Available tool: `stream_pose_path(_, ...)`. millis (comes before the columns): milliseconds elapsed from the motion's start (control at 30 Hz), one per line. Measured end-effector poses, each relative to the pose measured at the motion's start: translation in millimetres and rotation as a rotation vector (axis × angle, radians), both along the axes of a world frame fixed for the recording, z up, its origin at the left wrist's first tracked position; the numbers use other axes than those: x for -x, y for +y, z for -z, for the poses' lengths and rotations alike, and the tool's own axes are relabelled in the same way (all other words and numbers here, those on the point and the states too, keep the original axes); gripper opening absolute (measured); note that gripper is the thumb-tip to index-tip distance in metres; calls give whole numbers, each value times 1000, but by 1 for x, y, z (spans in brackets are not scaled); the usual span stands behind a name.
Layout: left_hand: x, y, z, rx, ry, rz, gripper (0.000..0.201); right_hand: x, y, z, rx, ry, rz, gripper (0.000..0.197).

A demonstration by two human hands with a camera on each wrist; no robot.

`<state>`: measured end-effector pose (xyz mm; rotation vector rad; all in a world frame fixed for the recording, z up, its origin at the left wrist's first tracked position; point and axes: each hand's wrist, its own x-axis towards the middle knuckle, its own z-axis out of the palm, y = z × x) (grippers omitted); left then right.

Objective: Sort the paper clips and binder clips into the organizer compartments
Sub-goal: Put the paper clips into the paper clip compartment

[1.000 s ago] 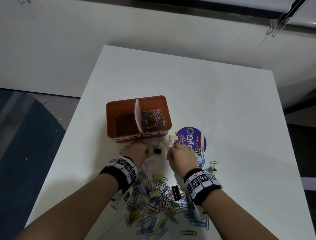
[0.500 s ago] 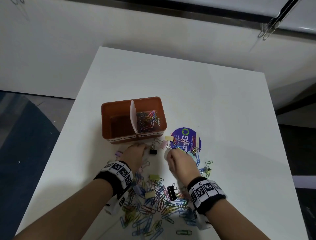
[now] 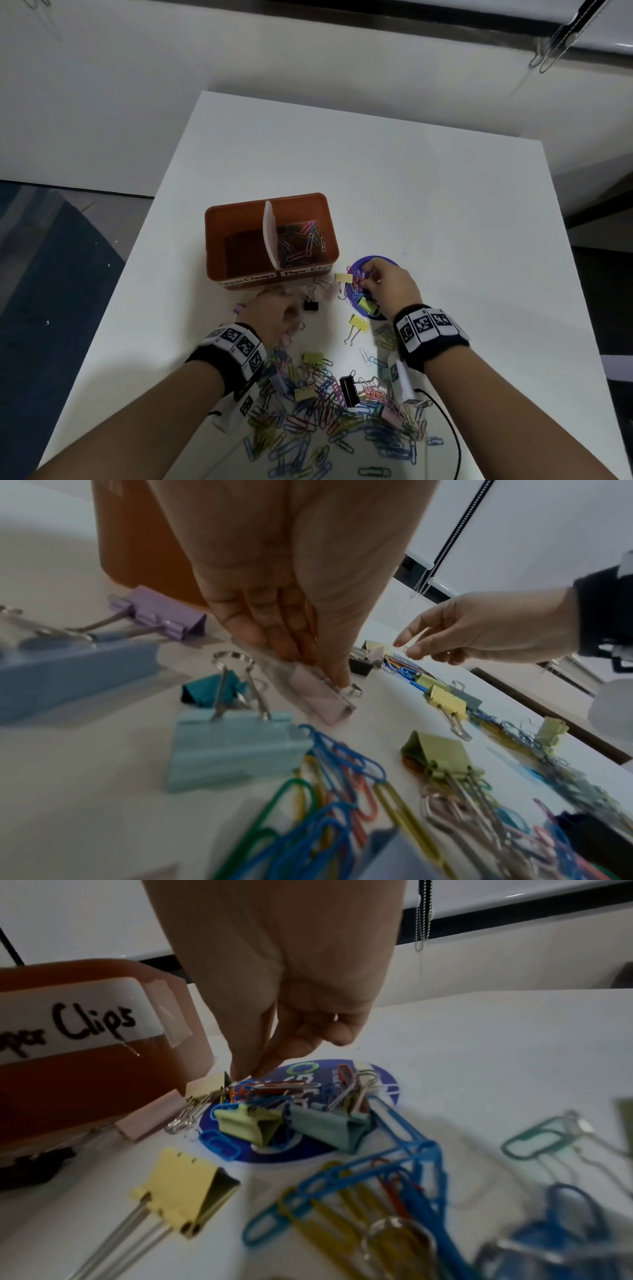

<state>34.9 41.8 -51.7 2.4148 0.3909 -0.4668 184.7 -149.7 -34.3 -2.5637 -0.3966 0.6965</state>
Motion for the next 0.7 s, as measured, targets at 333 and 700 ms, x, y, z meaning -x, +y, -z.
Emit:
stream_pose_path(333, -9, 2, -6, 94, 120, -23, 9, -2, 19, 8, 238, -63, -122, 5)
stream_pose_path(700, -23, -7, -13, 83, -22, -65, 31, 10, 13, 6, 150, 10, -113, 8)
